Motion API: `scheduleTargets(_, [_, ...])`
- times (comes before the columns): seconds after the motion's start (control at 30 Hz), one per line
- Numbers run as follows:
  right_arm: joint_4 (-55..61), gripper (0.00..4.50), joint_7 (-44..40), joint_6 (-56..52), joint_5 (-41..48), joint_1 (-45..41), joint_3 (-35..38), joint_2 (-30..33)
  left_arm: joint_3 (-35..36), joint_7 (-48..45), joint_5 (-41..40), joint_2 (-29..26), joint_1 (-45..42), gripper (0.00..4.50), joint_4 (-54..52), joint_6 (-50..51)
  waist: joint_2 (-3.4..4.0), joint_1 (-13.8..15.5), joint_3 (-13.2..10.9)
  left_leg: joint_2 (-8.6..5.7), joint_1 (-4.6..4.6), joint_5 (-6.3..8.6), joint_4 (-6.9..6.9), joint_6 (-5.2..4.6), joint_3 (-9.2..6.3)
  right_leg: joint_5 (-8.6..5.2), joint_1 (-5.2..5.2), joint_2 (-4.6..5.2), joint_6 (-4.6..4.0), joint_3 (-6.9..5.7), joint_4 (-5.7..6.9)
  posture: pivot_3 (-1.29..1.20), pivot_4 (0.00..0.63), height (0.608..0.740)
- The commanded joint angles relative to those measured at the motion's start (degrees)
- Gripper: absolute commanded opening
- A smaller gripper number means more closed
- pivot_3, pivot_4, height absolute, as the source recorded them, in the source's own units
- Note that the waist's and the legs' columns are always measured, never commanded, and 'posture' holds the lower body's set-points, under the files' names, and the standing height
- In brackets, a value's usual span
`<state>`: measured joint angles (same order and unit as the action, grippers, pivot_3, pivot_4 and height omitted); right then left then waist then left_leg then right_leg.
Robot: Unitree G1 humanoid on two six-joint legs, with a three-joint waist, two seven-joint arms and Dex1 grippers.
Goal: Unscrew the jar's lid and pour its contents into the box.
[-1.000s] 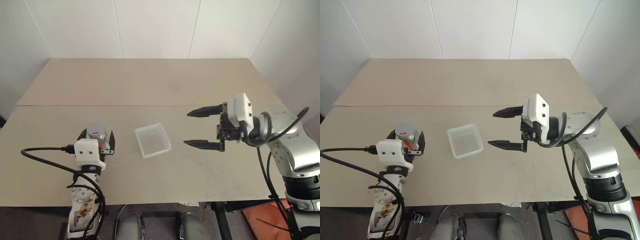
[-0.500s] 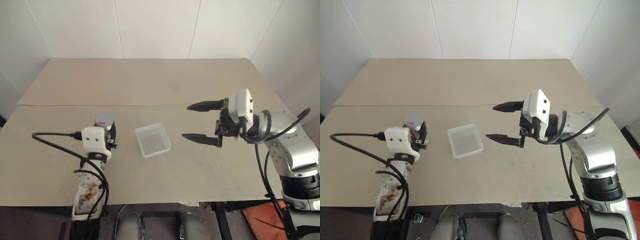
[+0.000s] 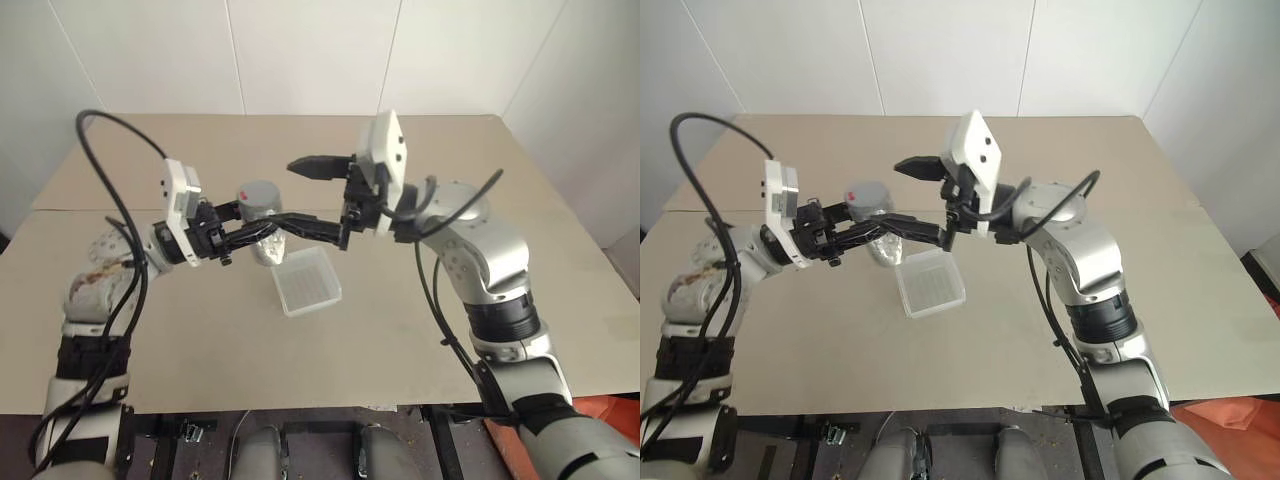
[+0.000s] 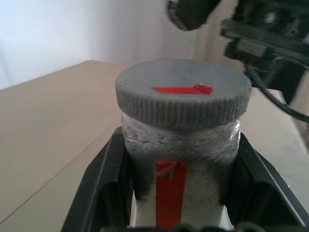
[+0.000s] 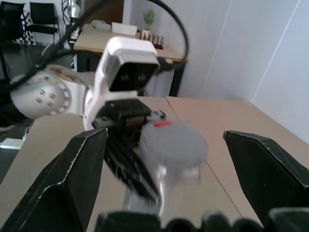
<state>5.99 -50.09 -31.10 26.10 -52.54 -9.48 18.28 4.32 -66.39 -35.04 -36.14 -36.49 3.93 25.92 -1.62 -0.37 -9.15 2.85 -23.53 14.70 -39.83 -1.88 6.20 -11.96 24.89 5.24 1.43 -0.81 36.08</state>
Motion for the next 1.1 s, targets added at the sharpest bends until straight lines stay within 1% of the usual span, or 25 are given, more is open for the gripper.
scheduleTargets(0.03, [-0.3, 4.50, 0.4, -2.0, 0.5, -2.0, 0.1, -0.6, -2.5, -7.4, 1.5, 0.1, -5.0, 2.03, 4.8, -3.4, 0.00, -0.1, 0.0, -0.01, -0.09, 0.00, 0.00, 0.00, 0.01, 0.00, 0.05, 0.00, 0.00, -0.01, 0.00, 0.00, 0.150, 0.740])
scheduleTargets(0.1, [-0.8, 4.50, 0.7, -2.7, 0.0, -2.5, -0.3, -1.1, -3.1, -9.5, 1.7, 1.1, -6.7, 2.03, 6.8, -4.4, 0.00, -0.3, 0.0, -0.01, -0.28, -0.01, -0.01, 0.01, 0.02, 0.01, 0.22, -0.01, 0.02, 0.01, 0.00, 0.00, 0.150, 0.740])
scheduleTargets(0.27, [-1.6, 4.50, 1.4, -4.1, -0.3, -3.1, -0.5, -2.0, -3.3, -12.1, 2.9, 2.8, -8.2, 2.03, 9.4, -7.4, 0.00, -0.5, 0.0, 0.00, -0.30, -0.01, -0.01, 0.01, 0.03, 0.01, 0.25, -0.02, 0.04, 0.02, 0.02, 0.00, 0.150, 0.740])
scheduleTargets(0.53, [-1.3, 4.50, 1.2, -6.2, 1.2, -3.2, 0.8, -2.4, -2.5, -12.6, 3.4, 4.0, -7.6, 2.03, 9.1, -8.9, 0.00, -0.4, 0.0, 0.02, -0.30, 0.00, -0.02, 0.00, 0.01, 0.01, 0.27, -0.01, 0.04, 0.02, 0.03, 0.00, 0.150, 0.740])
scheduleTargets(0.63, [-1.8, 3.83, 1.0, -6.8, 1.9, -3.6, 1.4, -2.6, -2.7, -13.3, 3.7, 3.9, -7.2, 2.03, 8.7, -9.8, 0.00, -0.4, 0.0, 0.01, -0.31, 0.00, -0.02, -0.01, 0.01, 0.02, 0.27, -0.01, 0.05, 0.02, 0.03, 0.00, 0.150, 0.740])
scheduleTargets(0.73, [-2.3, 2.85, 0.8, -7.0, 2.6, -4.1, 2.3, -3.0, -2.8, -13.7, 3.8, 3.8, -6.4, 2.03, 8.4, -10.4, 0.00, -0.5, 0.0, 0.03, -0.31, 0.00, -0.02, -0.01, 0.01, 0.02, 0.27, -0.02, 0.05, 0.02, 0.04, 0.00, 0.150, 0.740])
scheduleTargets(0.77, [-2.4, 2.74, 0.6, -6.9, 2.9, -4.2, 2.5, -3.1, -2.8, -13.8, 3.8, 3.9, -6.2, 2.03, 8.4, -10.6, 0.00, -0.5, 0.0, 0.02, -0.30, 0.00, -0.02, -0.01, 0.01, 0.02, 0.27, -0.02, 0.05, 0.03, 0.03, 0.00, 0.150, 0.740])
scheduleTargets(0.87, [-2.8, 2.74, -0.2, -6.2, 4.0, -4.2, 3.3, -3.5, -2.7, -14.3, 3.6, 3.8, -5.7, 2.03, 8.4, -11.0, 0.00, -0.5, 0.0, 0.02, -0.30, 0.00, -0.02, -0.01, 0.01, 0.02, 0.27, -0.01, 0.05, 0.02, 0.03, 0.00, 0.150, 0.740])
scheduleTargets(0.93, [-3.8, 2.74, -5.0, -5.0, 7.5, -4.0, 4.7, -3.8, -2.8, -16.3, 2.1, 3.6, -5.8, 2.03, 7.7, -10.0, 0.00, -0.5, 0.0, 0.02, -0.30, 0.00, -0.02, -0.01, 0.01, 0.02, 0.27, -0.02, 0.05, 0.02, 0.04, 0.00, 0.150, 0.740])
scheduleTargets(1.0, [-5.6, 2.74, -13.9, -4.0, 11.7, -4.2, 5.4, -3.4, -3.1, -20.0, 0.3, 3.0, -6.3, 2.03, 6.7, -8.8, 0.00, -0.4, 0.0, 0.02, -0.30, 0.00, -0.02, -0.01, 0.01, 0.02, 0.26, -0.02, 0.05, 0.02, 0.03, 0.00, 0.150, 0.740])
scheduleTargets(1.1, [-10.3, 2.74, -27.5, -1.6, 13.1, -6.0, 2.9, -2.6, -4.0, -23.9, -2.6, 2.9, -7.2, 2.03, 4.1, -6.0, 0.01, -0.4, 0.0, 0.01, -0.32, 0.02, -0.03, -0.04, 0.02, 0.03, 0.25, -0.02, 0.08, 0.03, 0.00, 0.00, 0.150, 0.740])
